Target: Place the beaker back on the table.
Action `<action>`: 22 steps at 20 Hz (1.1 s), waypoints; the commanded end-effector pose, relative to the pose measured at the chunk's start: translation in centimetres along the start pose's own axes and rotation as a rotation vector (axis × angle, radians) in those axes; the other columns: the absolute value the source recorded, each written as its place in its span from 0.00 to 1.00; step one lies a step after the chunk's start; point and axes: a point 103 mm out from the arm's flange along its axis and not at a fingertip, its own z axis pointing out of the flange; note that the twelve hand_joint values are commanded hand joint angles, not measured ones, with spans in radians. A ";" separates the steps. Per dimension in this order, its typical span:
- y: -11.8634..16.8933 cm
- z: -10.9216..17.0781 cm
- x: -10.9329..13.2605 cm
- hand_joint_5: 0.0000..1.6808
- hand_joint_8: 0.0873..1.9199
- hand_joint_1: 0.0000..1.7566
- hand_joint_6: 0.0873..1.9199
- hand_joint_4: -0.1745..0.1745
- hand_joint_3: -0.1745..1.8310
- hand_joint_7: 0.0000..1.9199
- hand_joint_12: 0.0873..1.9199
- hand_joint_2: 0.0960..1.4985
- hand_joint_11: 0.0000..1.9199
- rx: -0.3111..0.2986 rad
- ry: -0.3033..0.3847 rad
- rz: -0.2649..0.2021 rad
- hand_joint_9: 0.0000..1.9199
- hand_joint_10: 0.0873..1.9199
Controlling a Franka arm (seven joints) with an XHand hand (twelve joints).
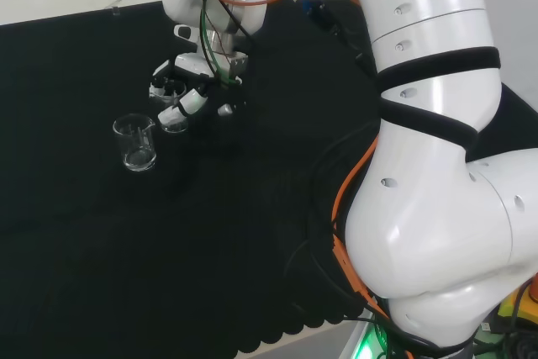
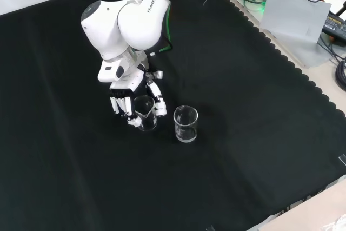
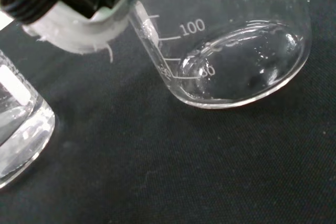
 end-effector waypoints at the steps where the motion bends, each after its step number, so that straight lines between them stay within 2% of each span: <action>1: -0.5 0.2 -0.4 0.70 0.00 0.62 0.37 1.00 0.31 0.76 0.48 0.51 0.52 0.028 0.039 -0.005 0.76 0.00; 2: -0.4 0.1 -0.3 0.68 0.00 0.61 0.38 1.00 0.27 0.73 0.51 0.54 0.47 0.041 0.044 -0.006 0.72 0.00; 4: -0.4 -0.1 -0.1 0.53 0.00 0.52 0.39 0.67 0.23 0.62 0.60 0.51 0.30 0.064 0.049 -0.010 0.62 0.00; 5: -0.4 -0.2 0.0 0.44 0.00 0.49 0.39 0.55 0.23 0.57 0.63 0.49 0.23 0.072 0.041 -0.011 0.58 0.00; 7: -0.5 -0.5 0.2 0.32 0.00 0.46 0.36 0.40 0.24 0.49 0.67 0.45 0.13 0.071 0.030 -0.012 0.51 0.00; 13: -0.9 -1.3 1.0 0.25 0.00 0.43 0.31 0.33 0.26 0.41 0.69 0.41 0.05 0.065 0.016 -0.026 0.44 0.00; 22: -2.1 -3.7 2.9 0.23 0.00 0.41 0.25 0.32 0.26 0.38 0.70 0.38 0.01 0.045 -0.011 -0.042 0.41 0.00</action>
